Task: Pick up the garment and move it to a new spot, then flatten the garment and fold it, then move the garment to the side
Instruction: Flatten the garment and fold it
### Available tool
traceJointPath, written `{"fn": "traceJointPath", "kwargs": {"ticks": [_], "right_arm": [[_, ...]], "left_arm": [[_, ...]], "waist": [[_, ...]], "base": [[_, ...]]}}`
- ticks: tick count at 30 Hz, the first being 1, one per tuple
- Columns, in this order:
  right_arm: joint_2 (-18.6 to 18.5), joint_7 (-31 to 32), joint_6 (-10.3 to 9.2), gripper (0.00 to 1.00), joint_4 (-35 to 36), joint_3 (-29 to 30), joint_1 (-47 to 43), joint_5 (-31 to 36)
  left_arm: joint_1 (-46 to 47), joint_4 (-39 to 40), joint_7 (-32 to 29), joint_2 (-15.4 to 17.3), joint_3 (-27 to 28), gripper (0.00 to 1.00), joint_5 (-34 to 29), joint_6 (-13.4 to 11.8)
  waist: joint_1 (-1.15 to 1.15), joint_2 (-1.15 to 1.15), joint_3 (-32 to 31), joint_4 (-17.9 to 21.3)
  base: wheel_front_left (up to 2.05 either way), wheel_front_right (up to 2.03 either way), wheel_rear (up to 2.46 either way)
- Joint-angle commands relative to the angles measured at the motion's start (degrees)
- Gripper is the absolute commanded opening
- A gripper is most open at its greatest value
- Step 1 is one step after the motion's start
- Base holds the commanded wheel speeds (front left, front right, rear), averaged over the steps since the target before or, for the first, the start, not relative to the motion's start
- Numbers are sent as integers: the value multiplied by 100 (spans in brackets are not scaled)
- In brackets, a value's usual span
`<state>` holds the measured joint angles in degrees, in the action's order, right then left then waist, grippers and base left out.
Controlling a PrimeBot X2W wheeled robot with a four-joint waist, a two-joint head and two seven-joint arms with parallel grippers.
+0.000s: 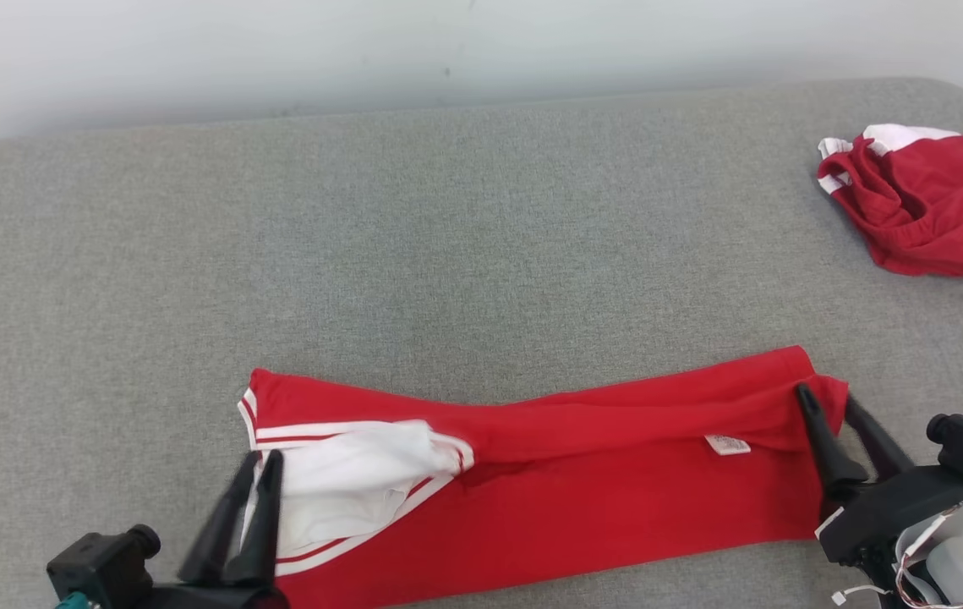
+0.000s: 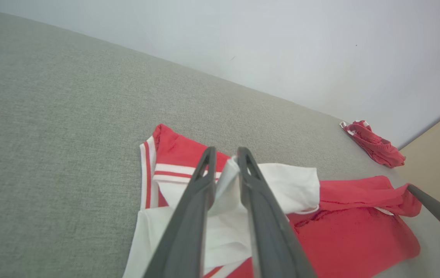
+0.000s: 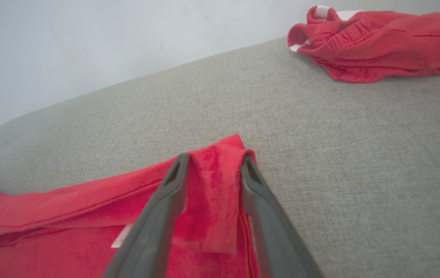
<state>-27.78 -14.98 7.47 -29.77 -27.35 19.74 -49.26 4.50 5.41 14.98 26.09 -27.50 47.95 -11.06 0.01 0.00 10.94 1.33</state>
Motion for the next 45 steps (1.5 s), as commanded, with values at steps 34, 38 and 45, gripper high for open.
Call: {"fn": "traceJointPath", "kwargs": {"ticks": [34, 38, 45], "right_arm": [[583, 754, 2, 0, -1512, -66, 29, 88], [434, 617, -7, 0, -1671, -33, 116, -24], [-154, 374, -6, 0, -2030, 270, 193, -248]], "left_arm": [[-654, -373, 16, -2064, 3070, 100, -3741, 1313], [-681, -407, 16, -2145, 3191, 100, -3876, 1411], [-806, -476, 15, -2217, 3382, 100, -4024, 1556]], "waist": [[-1, 0, -279, -385], [-1, 0, -381, -377], [-1, 0, -696, -310]], "base": [[0, 0, 0], [0, 0, 0], [0, 0, 0]]}}
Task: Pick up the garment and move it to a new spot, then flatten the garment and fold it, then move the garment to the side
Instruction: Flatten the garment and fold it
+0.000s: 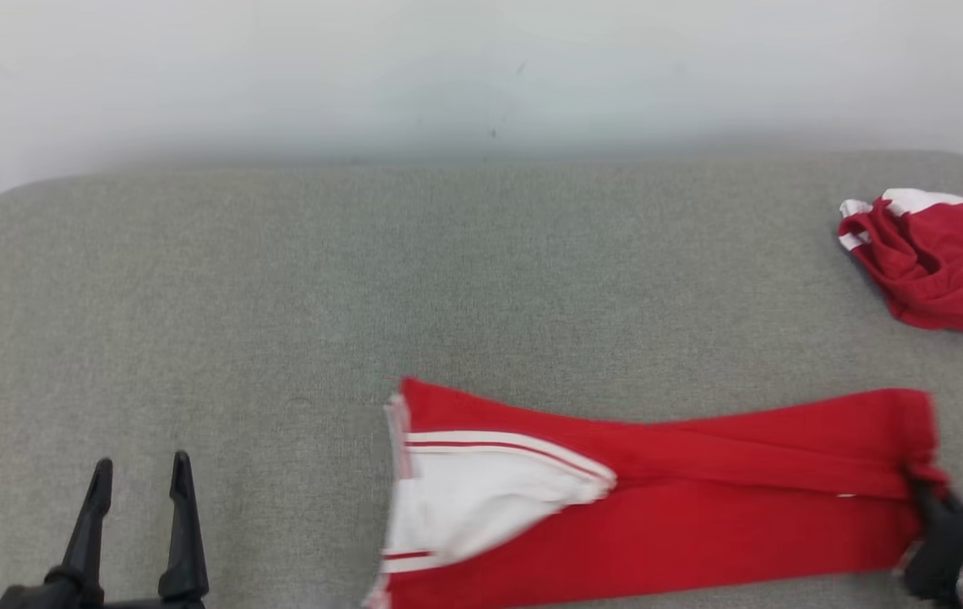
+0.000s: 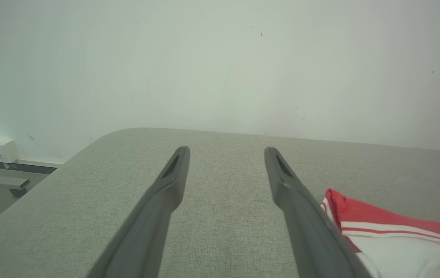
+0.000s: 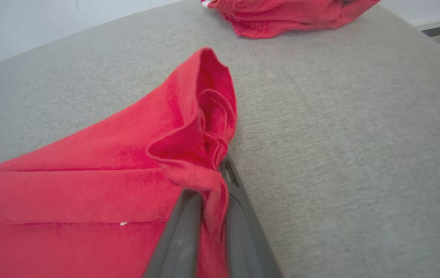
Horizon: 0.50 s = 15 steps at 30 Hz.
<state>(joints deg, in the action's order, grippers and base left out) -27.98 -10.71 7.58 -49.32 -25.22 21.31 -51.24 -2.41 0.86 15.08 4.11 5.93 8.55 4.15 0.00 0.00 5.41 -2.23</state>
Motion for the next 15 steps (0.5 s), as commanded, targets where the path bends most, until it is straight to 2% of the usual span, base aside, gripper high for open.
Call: {"fn": "traceJointPath", "kwargs": {"ticks": [1, 3, 9, 15], "right_arm": [[-236, -60, -17, 0, -122, 92, 31, -78], [-490, -104, -17, 0, -230, 184, 36, -104], [-735, -117, -17, 0, -225, 175, 40, -40], [-375, -177, -17, 0, 354, -72, -37, 135]], "left_arm": [[-143, -17, 6, -27, 64, 100, -92, 35], [-197, -12, 5, -49, 101, 100, -124, 61], [-304, -7, 6, -78, 154, 100, -131, 80], [-418, -8, 5, -106, 206, 100, -98, 64]], "waist": [[0, 0, -181, 64], [0, 0, -237, 90], [0, 0, -335, 157], [0, 0, -417, 271]], "base": [[0, 0, 0], [0, 0, 0], [0, 0, 0], [0, 0, 0]]}}
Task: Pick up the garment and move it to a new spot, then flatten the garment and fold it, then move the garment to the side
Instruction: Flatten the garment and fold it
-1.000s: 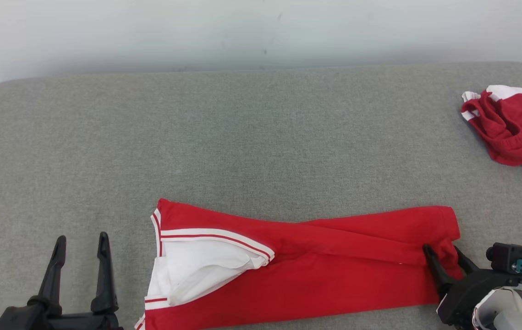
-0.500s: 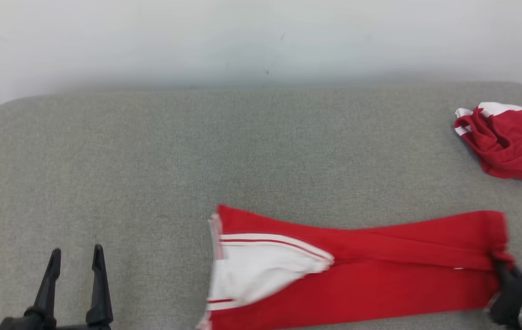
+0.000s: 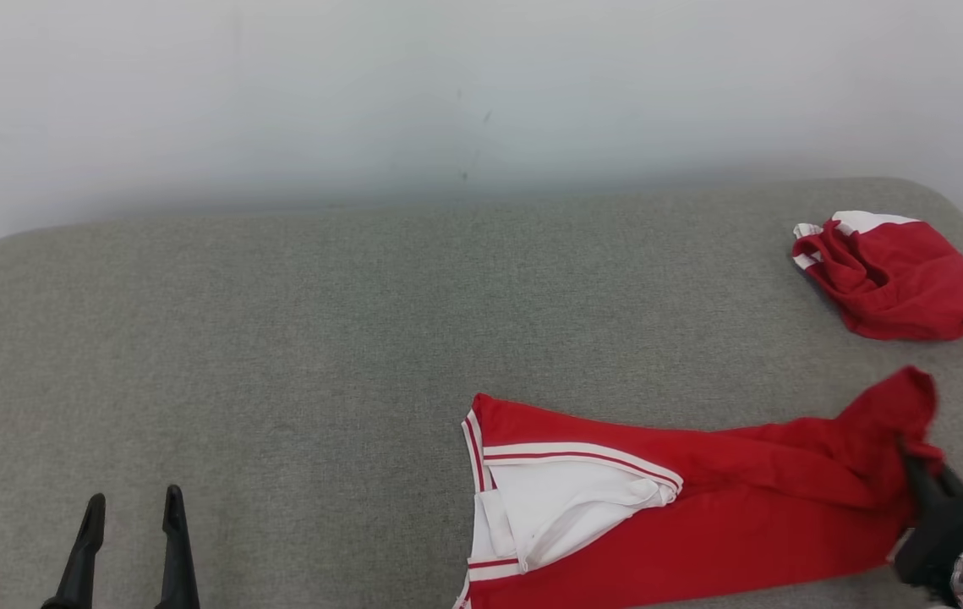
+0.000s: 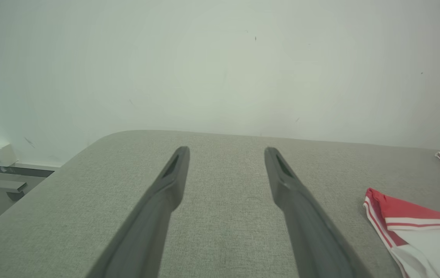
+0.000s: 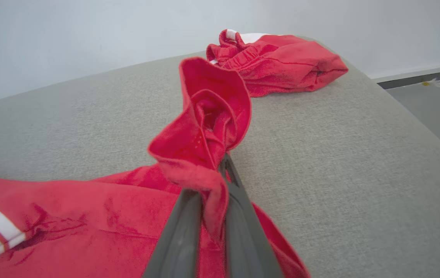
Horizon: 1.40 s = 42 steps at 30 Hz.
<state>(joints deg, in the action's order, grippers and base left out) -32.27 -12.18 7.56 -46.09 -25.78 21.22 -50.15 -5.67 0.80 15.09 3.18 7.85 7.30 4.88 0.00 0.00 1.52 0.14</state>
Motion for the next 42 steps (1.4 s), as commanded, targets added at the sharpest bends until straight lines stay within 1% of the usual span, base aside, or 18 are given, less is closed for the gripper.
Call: {"fn": "traceJointPath", "kwargs": {"ticks": [1, 10, 15, 19, 24, 29, 31, 34, 35, 36, 40, 42], "right_arm": [[137, -30, -16, 0, 150, -49, -50, 45], [997, 238, -16, 0, 1386, -400, -226, 273], [1500, 443, -15, 0, 1831, -557, -193, 511], [1865, 612, -16, 0, 2041, -659, -251, 654], [2303, 672, -15, 0, 2031, -649, -252, 802], [2684, 671, -15, 0, 1743, -662, -166, 922], [2787, 626, -15, 0, 1613, -666, -122, 931], [2837, 553, -15, 0, 1419, -643, -86, 972], [2862, 567, -15, 62, 1322, -661, -68, 994], [2885, 558, -15, 100, 1250, -680, -45, 1012], [2897, 281, -15, 100, 1257, -739, 33, 1092], [2748, 116, -15, 100, 1312, -719, 48, 1095]], "left_arm": [[-90, -7, 4, -12, 18, 100, 30, -10], [-30, -83, 2, -24, -34, 100, -3, 22], [2, -162, 2, -26, -98, 100, -15, 54], [102, -232, 3, -28, -156, 100, -10, 81], [199, -310, 2, -28, -180, 100, 34, 100], [263, -363, 2, -29, -203, 100, 64, 96], [288, -393, 2, -29, -211, 100, 71, 83], [318, -423, 3, -30, -235, 100, 92, 79], [332, -433, 2, -30, -253, 100, 99, 77], [341, -447, 2, -30, -267, 100, 110, 69], [360, -463, 2, -29, -295, 100, 108, 29], [354, -450, 2, -29, -303, 100, 100, 29]], "waist": [[0, 0, -37, 52], [0, 0, -88, 71], [0, 0, -74, -16], [0, 0, -18, -158], [0, 0, 64, -303], [0, 0, 142, -387], [0, 0, 166, -402], [0, 0, 181, -419], [0, 0, 182, -424], [0, 0, 180, -424], [0, 0, 154, -366], [0, 0, 125, -320]], "base": [[0, 0, 0], [0, 0, 0], [0, 0, 0], [0, 0, 0], [0, 0, 0], [0, 0, 0], [0, 0, 0], [0, 0, 0], [0, 0, 0], [0, 0, 0], [0, 0, 0], [0, 0, 0]]}}
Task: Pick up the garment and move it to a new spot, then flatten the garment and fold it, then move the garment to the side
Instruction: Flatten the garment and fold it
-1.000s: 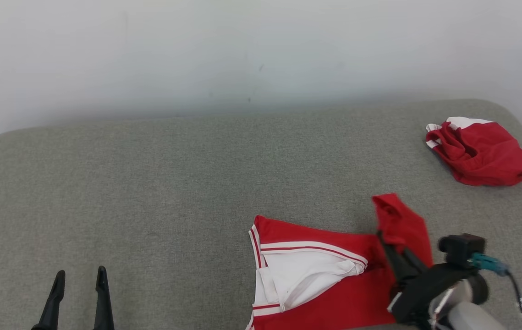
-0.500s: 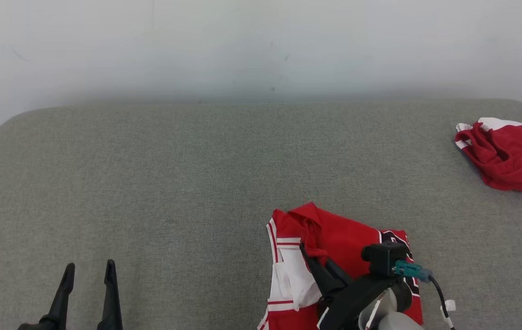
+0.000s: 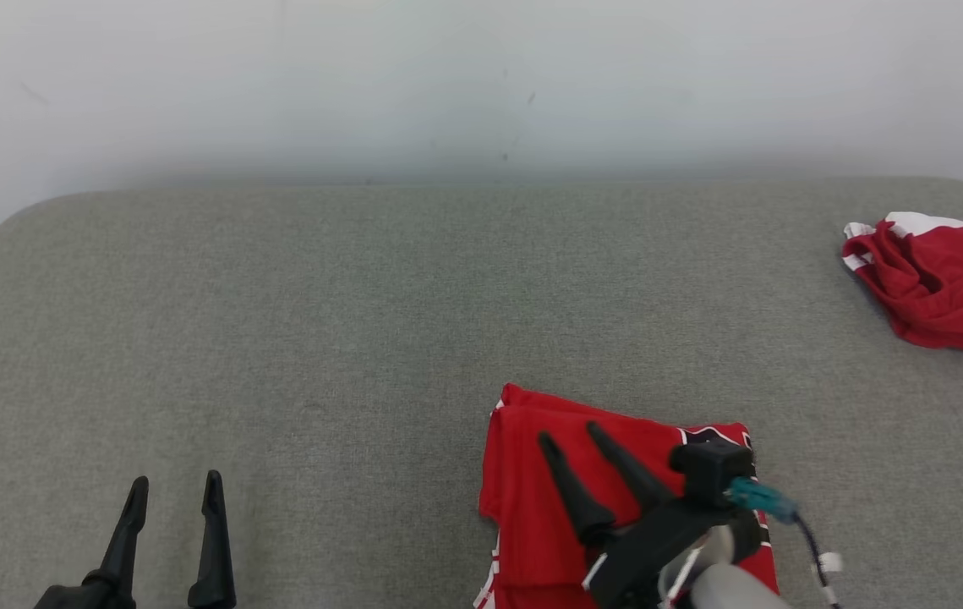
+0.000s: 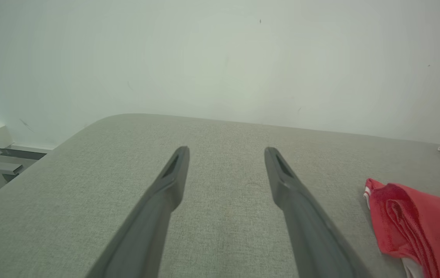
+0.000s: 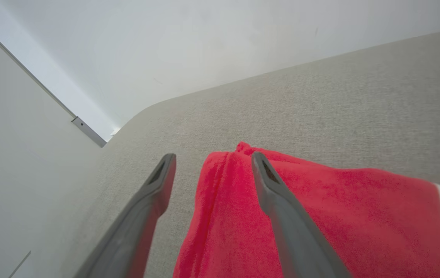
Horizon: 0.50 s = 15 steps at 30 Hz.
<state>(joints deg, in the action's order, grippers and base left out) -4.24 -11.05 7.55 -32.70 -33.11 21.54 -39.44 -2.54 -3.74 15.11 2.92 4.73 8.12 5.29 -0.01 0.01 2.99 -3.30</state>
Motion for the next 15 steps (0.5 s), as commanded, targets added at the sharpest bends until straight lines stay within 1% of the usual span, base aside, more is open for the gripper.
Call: {"fn": "traceJointPath", "kwargs": {"ticks": [1, 4, 8, 12, 15], "right_arm": [[-138, -85, -14, 100, 27, 32, 36, 45], [-330, -267, -14, 100, 200, 151, 14, 91], [-677, -385, -14, 100, 528, 444, -125, 325], [-914, -415, -14, 100, 1000, 948, -364, 706], [-969, -413, -14, 100, 1440, 1431, -708, 986]], "left_arm": [[37, 12, 0, -2, 14, 100, 12, -14], [14, 33, 0, -2, 35, 100, -9, -13], [-48, 67, 0, -3, 69, 100, -47, -15], [-132, 113, 0, -1, 135, 100, -58, -22], [-155, 159, 0, -2, 187, 100, -66, -23]], "waist": [[1, -1, -38, 48], [1, -1, -98, 125], [1, -1, -183, 228], [1, -1, -262, 330], [1, -1, -287, 386]], "base": [[0, 0, 0], [0, 0, 0], [0, 0, 0], [0, 0, 0], [0, 0, 0]]}}
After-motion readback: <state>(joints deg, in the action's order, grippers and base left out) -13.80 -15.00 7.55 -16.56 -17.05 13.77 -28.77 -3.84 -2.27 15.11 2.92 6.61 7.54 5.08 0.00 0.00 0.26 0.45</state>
